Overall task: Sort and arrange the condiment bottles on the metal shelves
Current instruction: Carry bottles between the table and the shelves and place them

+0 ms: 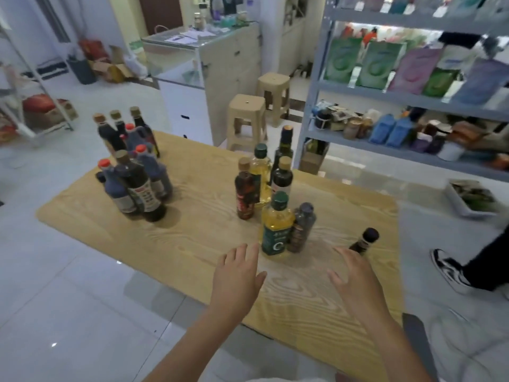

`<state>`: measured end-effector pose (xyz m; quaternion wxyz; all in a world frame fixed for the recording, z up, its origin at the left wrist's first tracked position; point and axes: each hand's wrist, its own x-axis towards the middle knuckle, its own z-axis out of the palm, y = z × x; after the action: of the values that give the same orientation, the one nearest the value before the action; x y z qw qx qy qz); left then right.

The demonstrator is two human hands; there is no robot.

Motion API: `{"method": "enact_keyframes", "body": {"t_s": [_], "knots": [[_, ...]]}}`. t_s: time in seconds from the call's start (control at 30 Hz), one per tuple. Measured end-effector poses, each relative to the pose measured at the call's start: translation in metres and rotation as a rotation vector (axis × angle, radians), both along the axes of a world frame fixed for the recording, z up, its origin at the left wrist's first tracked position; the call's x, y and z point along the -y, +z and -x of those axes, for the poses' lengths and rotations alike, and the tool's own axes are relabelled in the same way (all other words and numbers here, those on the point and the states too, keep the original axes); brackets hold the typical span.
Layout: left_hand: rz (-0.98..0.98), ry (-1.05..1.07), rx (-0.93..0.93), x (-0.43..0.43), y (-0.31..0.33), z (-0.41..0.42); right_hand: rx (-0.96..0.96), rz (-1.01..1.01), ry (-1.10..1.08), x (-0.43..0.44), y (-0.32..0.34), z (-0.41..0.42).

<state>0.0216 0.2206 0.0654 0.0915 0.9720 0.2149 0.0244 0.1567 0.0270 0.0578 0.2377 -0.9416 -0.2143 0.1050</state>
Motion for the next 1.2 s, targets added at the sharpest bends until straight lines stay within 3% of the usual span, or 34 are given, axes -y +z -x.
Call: {"method": "enact_keyframes", "body": {"t_s": [0.3, 0.57, 0.7, 0.9, 1.07, 1.2], "knots": [[0.126, 0.024, -0.011, -0.015, -0.005, -0.068, -0.086, -0.004, -0.102, 0.017, -0.019, -0.040], [0.292, 0.036, -0.030, -0.047, -0.023, -0.114, -0.128, -0.083, -0.024, -0.046, -0.017, -0.082], [0.358, -0.001, -0.025, -0.062, -0.034, -0.133, -0.258, -0.083, 0.031, -0.086, -0.026, -0.103], [0.611, -0.136, 0.030, -0.084, -0.051, -0.149, -0.387, -0.214, -0.094, -0.118, -0.052, -0.117], [0.946, -0.112, 0.076, -0.099, -0.062, -0.160, -0.428, -0.281, -0.136, -0.125, -0.051, -0.132], [1.025, -0.109, 0.144, -0.100, -0.068, -0.162, -0.499, -0.316, -0.114, -0.125, -0.053, -0.140]]}}
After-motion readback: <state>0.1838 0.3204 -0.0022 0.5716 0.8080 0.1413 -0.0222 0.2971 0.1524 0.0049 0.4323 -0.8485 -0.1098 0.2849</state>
